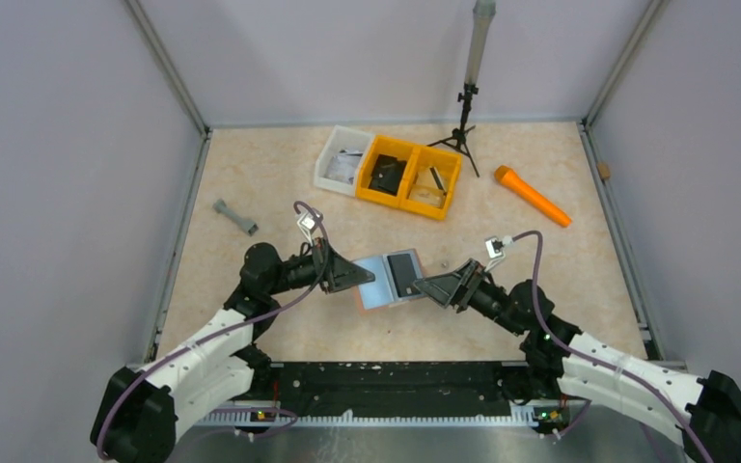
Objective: Take the credit cards out of the card holder
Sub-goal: Remove the credit card from the card holder.
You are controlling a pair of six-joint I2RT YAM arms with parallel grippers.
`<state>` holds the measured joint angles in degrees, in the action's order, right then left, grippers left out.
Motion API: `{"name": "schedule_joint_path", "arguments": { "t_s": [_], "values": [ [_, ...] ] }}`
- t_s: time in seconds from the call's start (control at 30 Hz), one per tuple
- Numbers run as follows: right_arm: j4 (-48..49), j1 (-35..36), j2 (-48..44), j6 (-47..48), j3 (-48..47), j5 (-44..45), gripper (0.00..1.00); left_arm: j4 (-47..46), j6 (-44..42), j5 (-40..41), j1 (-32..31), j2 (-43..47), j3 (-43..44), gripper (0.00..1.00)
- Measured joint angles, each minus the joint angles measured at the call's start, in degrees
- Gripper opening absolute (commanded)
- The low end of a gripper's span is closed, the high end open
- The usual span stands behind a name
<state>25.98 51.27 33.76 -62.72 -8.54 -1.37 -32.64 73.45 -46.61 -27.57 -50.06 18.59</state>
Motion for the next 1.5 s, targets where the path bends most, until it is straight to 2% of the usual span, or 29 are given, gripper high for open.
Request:
{"name": "schedule_joint_path", "arguments": {
  "t_s": [0.1, 0.17, 0.23, 0.3, 0.37, 0.47, 0.53, 0.6, 0.63, 0.7, 0.83, 0.9, 1.0, 1.1, 1.23, 1.37, 1.5],
  "values": [
    [-0.33, -0.02, 0.09, -0.50, -0.50, 0.00, 0.88, -0.81, 1.09, -0.61, 0.00, 0.68, 0.13, 0.00],
    [-0.24, -0.02, 0.11, -0.85, -0.74, 0.02, 0.74, -0.76, 1.51, -0.96, 0.00, 1.20, 0.42, 0.00],
    [0.39, -0.02, 0.09, -1.49, -0.76, 0.02, 0.51, -0.74, 1.57, -1.40, 0.00, 1.49, 0.92, 0.00],
    [2.32, -0.02, 0.07, -2.64, -0.52, 0.02, 0.43, -0.81, 1.60, -1.81, 0.00, 1.57, 1.38, 0.00],
    [4.00, -0.07, 0.13, -3.89, -0.39, -0.07, 0.42, -0.83, 1.68, -2.05, 0.00, 1.57, 1.46, 0.00],
    [6.54, -0.07, 0.94, -5.49, -0.35, -0.55, 0.34, -0.83, 1.86, -2.05, 0.00, 1.57, 1.46, 0.00],
    [7.93, -0.07, 1.44, -6.36, -0.35, -0.81, 0.23, -0.83, 1.88, -2.05, 0.00, 1.57, 1.46, 0.00],
    [9.44, -0.07, 1.57, -7.23, -0.33, -1.09, 0.05, -0.83, 1.88, -2.05, 0.00, 1.60, 1.49, 0.00],
    [10.36, -0.07, 1.55, -7.54, -0.15, -1.20, 0.00, -0.83, 1.90, -2.05, 0.00, 1.60, 1.46, 0.02],
    [11.10, -0.07, 1.53, -8.22, -0.07, -1.38, 0.00, -0.81, 1.88, -2.01, 0.00, 1.68, 1.46, 0.15],
    [12.07, -0.07, 0.57, -9.51, 1.11, -1.09, 0.00, 0.87, 0.37, -1.86, 0.00, 3.41, 1.66, 0.35],
    [11.69, -0.07, -0.98, -9.99, 2.43, -0.35, 0.00, 4.57, -2.12, -1.20, 0.00, 5.01, 2.49, 0.50],
    [9.62, -0.07, -3.04, -10.34, 3.41, 1.16, 0.00, 16.83, -8.70, 2.10, 0.00, 8.15, 6.03, 0.64],
    [5.70, -0.07, -5.42, -9.33, 3.39, 3.17, 0.00, 32.44, -17.03, 8.98, 0.00, 10.93, 12.59, 0.66],
    [1.01, -0.07, -7.26, -6.86, 3.26, 5.68, 0.00, 43.76, -24.11, 15.34, 0.00, 13.29, 18.08, 0.58],
    [-0.92, -0.07, -6.73, -5.05, 3.26, 7.39, 0.00, 47.36, -25.55, 18.12, -1.92, 12.68, 18.88, 0.53],
    [-0.20, -0.07, -4.13, -4.35, 3.23, 7.43, 0.00, 43.50, -23.71, 18.84, -8.26, 8.85, 17.18, 0.50]
  ]
}}
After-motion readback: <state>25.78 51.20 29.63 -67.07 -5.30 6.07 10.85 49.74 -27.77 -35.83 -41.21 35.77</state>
